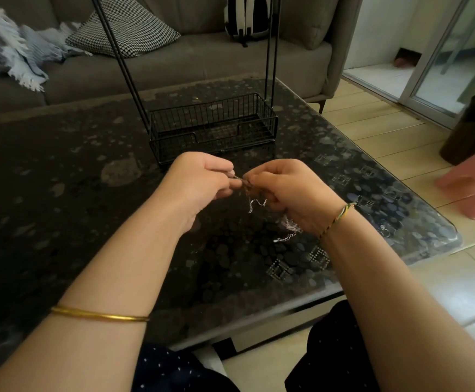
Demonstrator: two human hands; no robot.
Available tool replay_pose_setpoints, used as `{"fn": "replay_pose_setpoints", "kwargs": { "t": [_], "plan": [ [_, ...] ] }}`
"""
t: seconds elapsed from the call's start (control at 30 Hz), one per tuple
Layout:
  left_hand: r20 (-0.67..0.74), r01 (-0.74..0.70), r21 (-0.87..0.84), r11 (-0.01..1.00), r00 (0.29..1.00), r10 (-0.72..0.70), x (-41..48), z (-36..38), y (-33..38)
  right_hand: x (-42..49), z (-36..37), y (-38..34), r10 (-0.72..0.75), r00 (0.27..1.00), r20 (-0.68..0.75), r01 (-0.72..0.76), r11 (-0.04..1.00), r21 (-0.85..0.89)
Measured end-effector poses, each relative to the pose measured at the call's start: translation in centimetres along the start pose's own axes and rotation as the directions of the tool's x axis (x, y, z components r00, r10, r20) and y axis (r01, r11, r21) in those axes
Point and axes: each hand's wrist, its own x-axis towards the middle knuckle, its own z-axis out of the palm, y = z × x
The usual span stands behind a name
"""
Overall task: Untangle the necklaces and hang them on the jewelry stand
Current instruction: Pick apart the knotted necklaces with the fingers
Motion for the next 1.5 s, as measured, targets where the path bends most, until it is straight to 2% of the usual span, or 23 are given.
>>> {"fn": "replay_pose_setpoints", "kwargs": {
  "t": [0.13,0.23,0.33,0.43,0.53,0.63,0.8,0.93,1.2,1.33,1.5],
  "plan": [
    [-0.055,-0.026,-0.001,1.0,0.998,0.026,0.01,0.06,0.15,-0.07,-0.08,-0.01,-0.066,0.997,0.036,0.072,0.978,-0.196],
    [-0.094,-0.055,0.091,0.994,0.994,0.064,0.02,0.01,0.07,-0.15,-0.06,0.01,-0.154,0.988,0.024,0.153,0.929,-0.338],
    [-0.101,-0.074,0.204,0.976,0.99,0.097,-0.16,0.09,0.01,-0.25,-0.24,0.06,-0.188,0.982,-0.035,0.169,0.937,-0.305],
    [-0.078,-0.102,0.287,0.953,0.989,0.129,-0.34,-0.09,0.09,-0.45,-0.38,-0.2,-0.127,0.992,-0.004,0.123,0.962,-0.244],
    [-0.025,-0.124,0.329,0.936,0.99,0.14,-0.64,-0.11,0.1,-0.67,-0.32,-0.45,-0.063,0.996,0.057,0.067,0.996,-0.064],
    [-0.035,-0.094,0.28,0.955,0.994,0.108,-0.49,0.05,0.16,-0.57,-0.34,-0.38,-0.032,0.996,0.083,0.029,0.999,0.032],
    [0.012,0.085,0.041,0.996,0.996,-0.085,0.0,0.38,0.31,-0.33,-0.09,-0.17,-0.005,0.993,0.115,0.005,1.0,-0.003],
    [-0.012,0.117,-0.037,0.992,0.993,-0.118,0.19,0.4,0.13,-0.27,-0.05,-0.27,-0.013,0.995,0.097,0.015,1.0,-0.015],
    [0.006,0.121,-0.019,0.993,0.993,-0.121,-0.03,0.51,0.02,-0.3,0.27,-0.16,-0.221,0.975,-0.01,0.215,0.959,-0.182],
    [0.04,0.136,-0.026,0.99,0.99,-0.135,-0.1,0.47,-0.02,-0.26,0.16,-0.01,-0.241,0.97,-0.04,0.223,0.94,-0.26],
    [0.127,0.104,0.025,0.994,0.986,-0.106,-0.22,0.24,-0.19,-0.02,0.04,0.25,-0.245,0.965,-0.093,0.216,0.946,-0.242]
  ]
}}
